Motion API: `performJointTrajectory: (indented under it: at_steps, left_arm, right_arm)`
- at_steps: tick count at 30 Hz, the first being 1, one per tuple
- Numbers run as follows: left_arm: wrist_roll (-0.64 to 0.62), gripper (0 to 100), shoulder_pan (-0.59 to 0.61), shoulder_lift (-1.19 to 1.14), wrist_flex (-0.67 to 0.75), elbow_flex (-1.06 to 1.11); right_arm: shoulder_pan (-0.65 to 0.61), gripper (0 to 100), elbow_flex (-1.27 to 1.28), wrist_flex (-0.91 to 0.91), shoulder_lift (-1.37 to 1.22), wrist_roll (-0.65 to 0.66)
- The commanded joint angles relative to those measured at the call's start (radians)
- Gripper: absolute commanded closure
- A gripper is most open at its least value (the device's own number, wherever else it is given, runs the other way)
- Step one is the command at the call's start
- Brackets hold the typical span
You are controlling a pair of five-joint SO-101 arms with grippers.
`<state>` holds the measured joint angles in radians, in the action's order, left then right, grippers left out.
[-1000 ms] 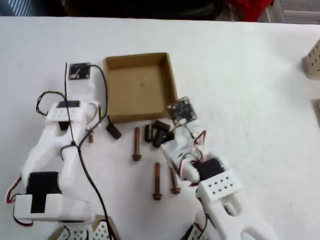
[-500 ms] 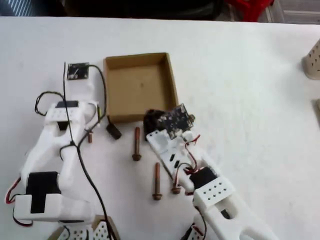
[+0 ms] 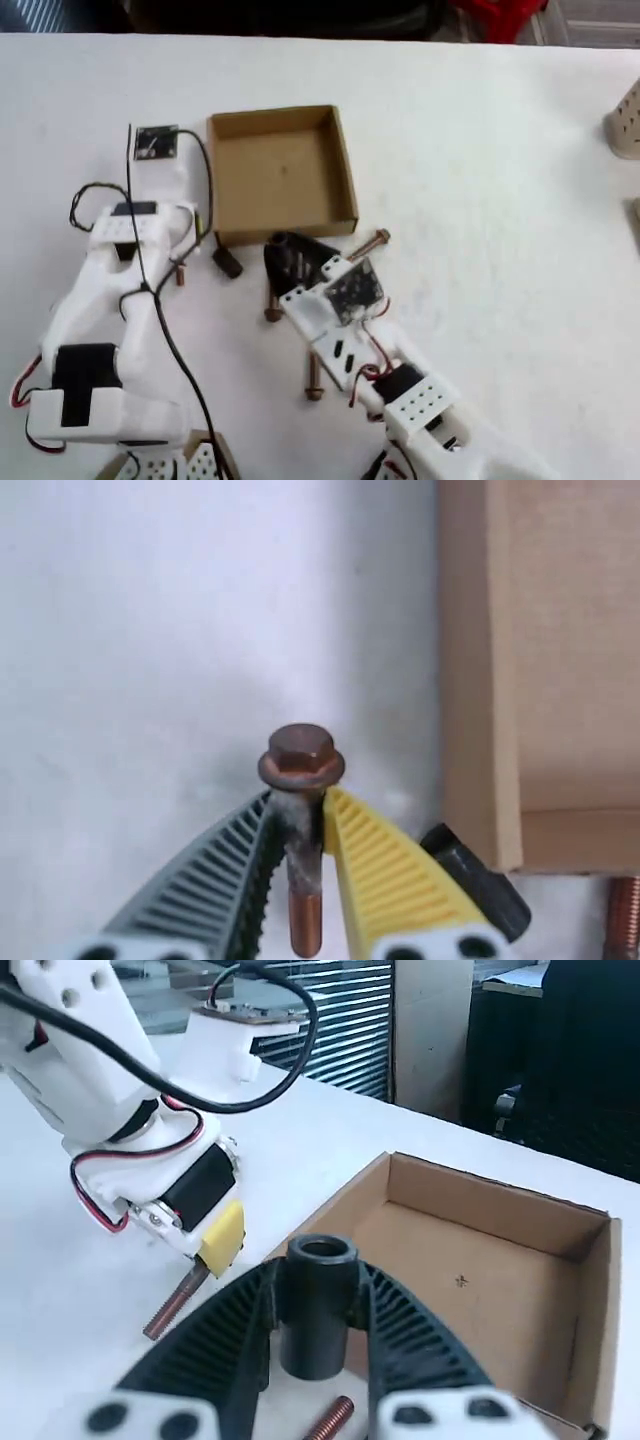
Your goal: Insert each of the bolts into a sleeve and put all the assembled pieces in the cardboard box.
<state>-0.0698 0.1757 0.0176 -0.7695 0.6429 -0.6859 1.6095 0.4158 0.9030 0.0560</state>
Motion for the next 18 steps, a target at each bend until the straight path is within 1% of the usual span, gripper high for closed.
performJointTrajectory:
  at_steps: [1,13,16,18]
  left_arm:
    - [0.005,98,0.002,0.054,0.020,-0.005]
    - [0.005,98,0.001,0.058,0.020,-0.003]
    - [0.003,98,0.001,0.110,0.020,0.014]
    - [0.005,98,0.001,0.177,0.051,0.064]
  right_arm:
    - [0.039,98.1,-0.002,0.087,0.022,-0.160]
    - [0.044,98.1,0.049,0.091,0.030,-0.150]
    - [0.045,98.1,0.060,0.091,0.030,-0.149]
    - [0.044,98.1,0.063,0.091,0.030,-0.149]
